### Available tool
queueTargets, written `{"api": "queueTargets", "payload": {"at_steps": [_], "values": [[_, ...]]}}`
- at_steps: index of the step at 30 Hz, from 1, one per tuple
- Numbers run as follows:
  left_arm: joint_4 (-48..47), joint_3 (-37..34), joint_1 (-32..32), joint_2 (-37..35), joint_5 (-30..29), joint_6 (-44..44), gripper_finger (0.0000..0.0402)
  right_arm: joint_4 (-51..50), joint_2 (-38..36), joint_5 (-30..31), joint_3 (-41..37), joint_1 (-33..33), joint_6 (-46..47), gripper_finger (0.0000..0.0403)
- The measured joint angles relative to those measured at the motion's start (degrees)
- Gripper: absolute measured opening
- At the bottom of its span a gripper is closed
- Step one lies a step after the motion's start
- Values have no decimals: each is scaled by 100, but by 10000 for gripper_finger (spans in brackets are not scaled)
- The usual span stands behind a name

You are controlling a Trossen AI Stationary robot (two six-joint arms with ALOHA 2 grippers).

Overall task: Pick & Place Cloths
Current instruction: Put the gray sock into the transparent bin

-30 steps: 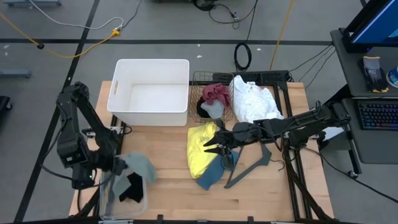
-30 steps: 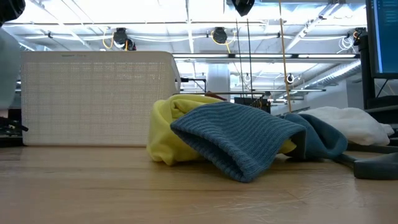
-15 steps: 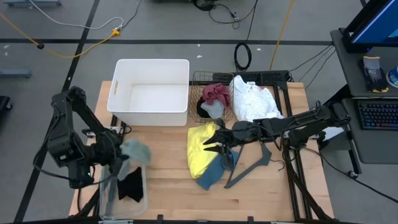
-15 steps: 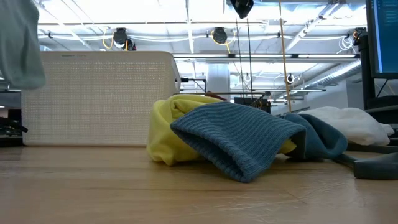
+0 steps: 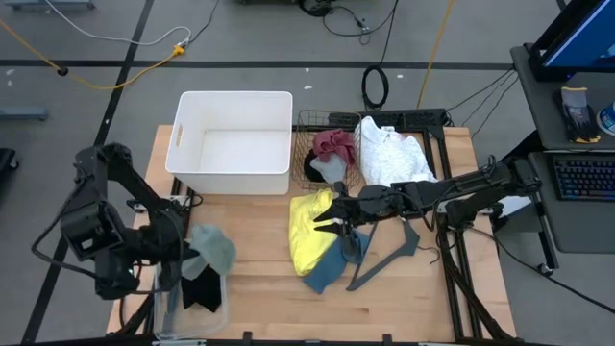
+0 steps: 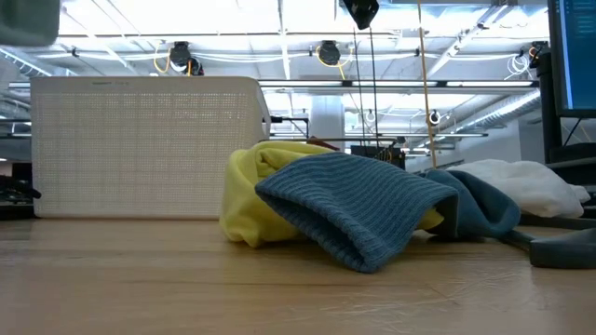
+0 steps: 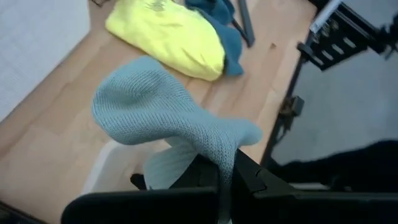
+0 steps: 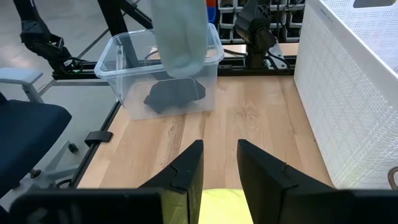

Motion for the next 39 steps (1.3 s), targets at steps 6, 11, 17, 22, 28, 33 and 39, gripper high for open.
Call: {"api": "queueTargets", "payload": {"at_steps": [6,11,17,22,28,33,39], "values": [[-5,431,0,42,594,181,0,0,0,-2,-1,0,0,89],[-9,515,0,42,1179,123,0,0,0,-2,0,0,0,89],[-2,515,0,130,1578,105,0,0,0,-2,0,0,0,89],[-2,513,0,324,1965,-6,0,2,0,11,0,-2,0,89],[-2,513,0,657,2219,-278,0,48,2,15,-2,-4,-13,89],[0,511,0,1012,2069,-374,0,46,2,9,0,-4,-13,89],[0,511,0,1423,2066,-633,0,49,2,-2,0,-4,-2,89]]}}
